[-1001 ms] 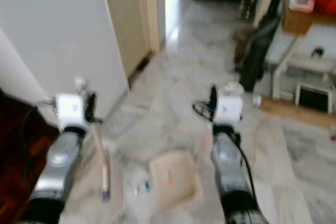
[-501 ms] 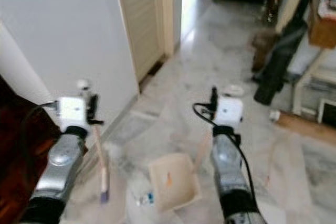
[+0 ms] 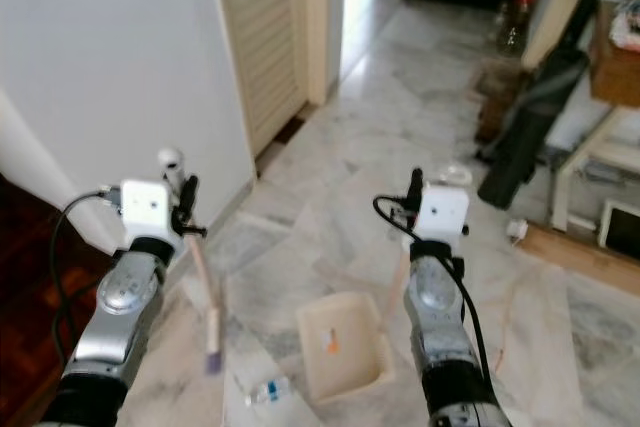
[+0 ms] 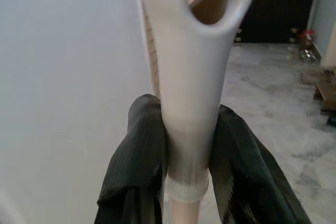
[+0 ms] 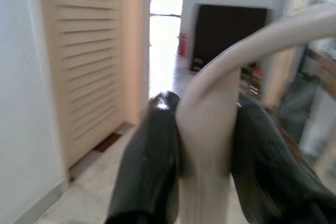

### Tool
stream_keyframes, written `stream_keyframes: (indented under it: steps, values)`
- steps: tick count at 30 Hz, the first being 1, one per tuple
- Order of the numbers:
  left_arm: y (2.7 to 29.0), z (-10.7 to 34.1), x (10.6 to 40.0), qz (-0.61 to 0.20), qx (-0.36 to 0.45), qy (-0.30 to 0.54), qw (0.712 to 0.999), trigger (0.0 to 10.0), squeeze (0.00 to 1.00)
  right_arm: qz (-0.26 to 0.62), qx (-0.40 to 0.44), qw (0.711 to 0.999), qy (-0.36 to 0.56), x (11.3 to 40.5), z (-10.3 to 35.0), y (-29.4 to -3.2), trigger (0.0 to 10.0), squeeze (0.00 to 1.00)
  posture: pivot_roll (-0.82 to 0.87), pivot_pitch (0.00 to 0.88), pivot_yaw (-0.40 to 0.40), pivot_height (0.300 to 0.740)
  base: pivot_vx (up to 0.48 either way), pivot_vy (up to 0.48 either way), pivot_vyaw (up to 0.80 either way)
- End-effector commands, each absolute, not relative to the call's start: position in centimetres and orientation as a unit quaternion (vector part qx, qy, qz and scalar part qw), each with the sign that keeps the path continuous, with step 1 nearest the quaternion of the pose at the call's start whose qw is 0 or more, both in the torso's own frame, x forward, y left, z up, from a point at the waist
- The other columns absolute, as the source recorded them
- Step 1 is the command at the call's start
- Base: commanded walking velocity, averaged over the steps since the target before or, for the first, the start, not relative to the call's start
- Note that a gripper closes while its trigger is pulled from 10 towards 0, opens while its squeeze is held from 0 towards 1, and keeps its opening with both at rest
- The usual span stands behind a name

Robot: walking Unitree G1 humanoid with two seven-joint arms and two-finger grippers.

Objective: Sweep floor

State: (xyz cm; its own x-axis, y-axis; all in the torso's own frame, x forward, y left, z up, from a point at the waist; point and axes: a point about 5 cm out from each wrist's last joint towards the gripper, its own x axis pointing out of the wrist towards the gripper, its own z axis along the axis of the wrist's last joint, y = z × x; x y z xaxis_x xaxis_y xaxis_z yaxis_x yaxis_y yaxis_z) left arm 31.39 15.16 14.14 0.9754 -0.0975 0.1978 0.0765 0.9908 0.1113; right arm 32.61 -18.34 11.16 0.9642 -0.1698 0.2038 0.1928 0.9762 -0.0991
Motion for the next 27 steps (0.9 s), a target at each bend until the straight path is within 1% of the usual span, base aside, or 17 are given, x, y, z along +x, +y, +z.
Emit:
stream_keyframes:
  steps: [1,4,16,19,27]
  values:
    - [15.4,15.0,31.6,-0.047,0.061,-0.121,0.990,10.0,0.00,-0.097,-0.049,0.989,-0.105,32.9,11.4,-18.0,10.0,0.00,0.08,0.047,0.001,0.740,0.000,0.000,0.00]
    - [15.3,15.0,31.6,-0.054,0.062,-0.118,0.990,10.0,0.00,-0.115,-0.027,0.989,-0.093,32.8,10.9,-18.3,10.0,0.00,0.08,0.059,0.001,0.740,0.000,0.000,0.00]
    - [14.8,14.7,30.9,-0.071,0.057,-0.111,0.990,10.0,0.00,-0.121,-0.018,0.988,-0.099,32.5,10.6,-17.8,10.0,0.00,0.08,0.133,-0.012,0.740,0.000,0.000,0.00]
    - [14.7,14.7,30.9,-0.080,0.027,-0.105,0.991,10.0,0.00,-0.115,-0.010,0.986,-0.119,32.6,11.0,-17.4,10.0,0.00,0.09,0.157,-0.018,0.740,0.000,0.000,0.00]
    - [15.3,15.4,30.8,-0.076,-0.014,-0.106,0.991,10.0,0.00,-0.102,0.014,0.984,-0.148,32.5,11.6,-16.6,10.0,0.00,0.11,0.207,-0.029,0.740,0.000,0.000,0.00]
